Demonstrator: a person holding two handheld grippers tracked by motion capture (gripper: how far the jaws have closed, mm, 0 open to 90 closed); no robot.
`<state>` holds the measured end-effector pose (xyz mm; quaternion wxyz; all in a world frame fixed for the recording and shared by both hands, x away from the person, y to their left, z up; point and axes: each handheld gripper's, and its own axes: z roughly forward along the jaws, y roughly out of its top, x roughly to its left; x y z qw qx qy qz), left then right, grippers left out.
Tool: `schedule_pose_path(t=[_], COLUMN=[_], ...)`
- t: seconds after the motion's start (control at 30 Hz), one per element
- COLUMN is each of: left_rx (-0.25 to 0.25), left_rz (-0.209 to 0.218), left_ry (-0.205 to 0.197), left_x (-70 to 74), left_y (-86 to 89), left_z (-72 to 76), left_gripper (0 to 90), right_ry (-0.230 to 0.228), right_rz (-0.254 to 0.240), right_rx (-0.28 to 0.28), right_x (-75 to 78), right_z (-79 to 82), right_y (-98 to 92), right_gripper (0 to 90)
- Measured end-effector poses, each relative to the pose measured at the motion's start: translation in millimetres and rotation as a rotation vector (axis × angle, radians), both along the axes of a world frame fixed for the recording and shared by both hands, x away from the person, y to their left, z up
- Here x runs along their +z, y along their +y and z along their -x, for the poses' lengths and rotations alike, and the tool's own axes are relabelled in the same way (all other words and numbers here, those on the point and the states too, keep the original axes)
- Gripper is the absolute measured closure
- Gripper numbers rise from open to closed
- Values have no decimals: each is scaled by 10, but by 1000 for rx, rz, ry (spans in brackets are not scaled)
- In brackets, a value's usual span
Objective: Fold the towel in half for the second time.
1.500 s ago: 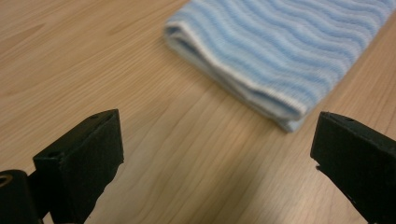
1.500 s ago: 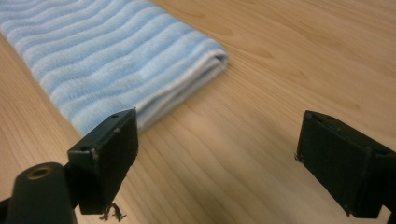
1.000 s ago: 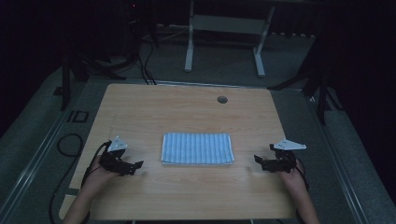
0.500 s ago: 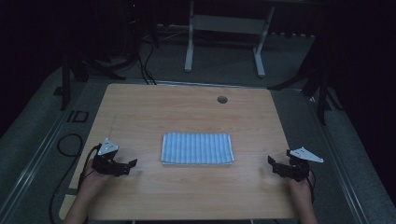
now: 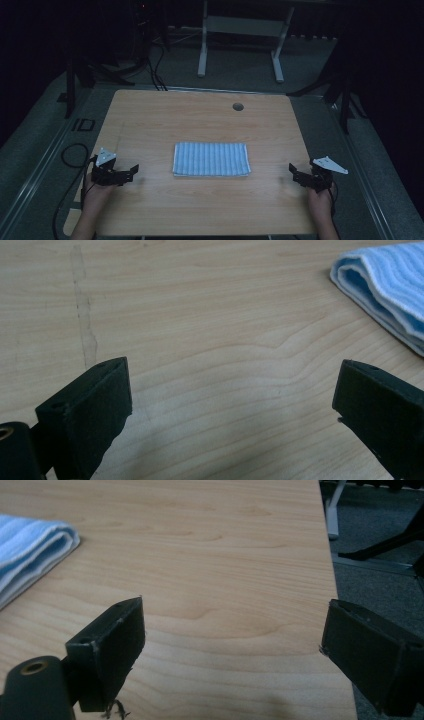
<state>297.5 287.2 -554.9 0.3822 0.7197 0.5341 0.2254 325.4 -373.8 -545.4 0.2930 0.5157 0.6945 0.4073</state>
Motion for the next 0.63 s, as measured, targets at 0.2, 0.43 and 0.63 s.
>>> schedule_pose_path(t=[0.2,0.43,0.63], left_rx=[75,166,140], left_rz=[-15,17,1], left_ry=[-27,-55,-33], left_x=[-1,5,-30], left_y=[30,134,84], left_z=[36,78,69], left_gripper=[24,24,24], right_ry=[-12,-13,3], right_rz=[-19,-16,1], right_rx=[-57,-129,-122], right_x=[1,-4,-21], right_z=[-3,-10,-20], right_y=[-33,-62,-48], right_gripper=[99,99,99])
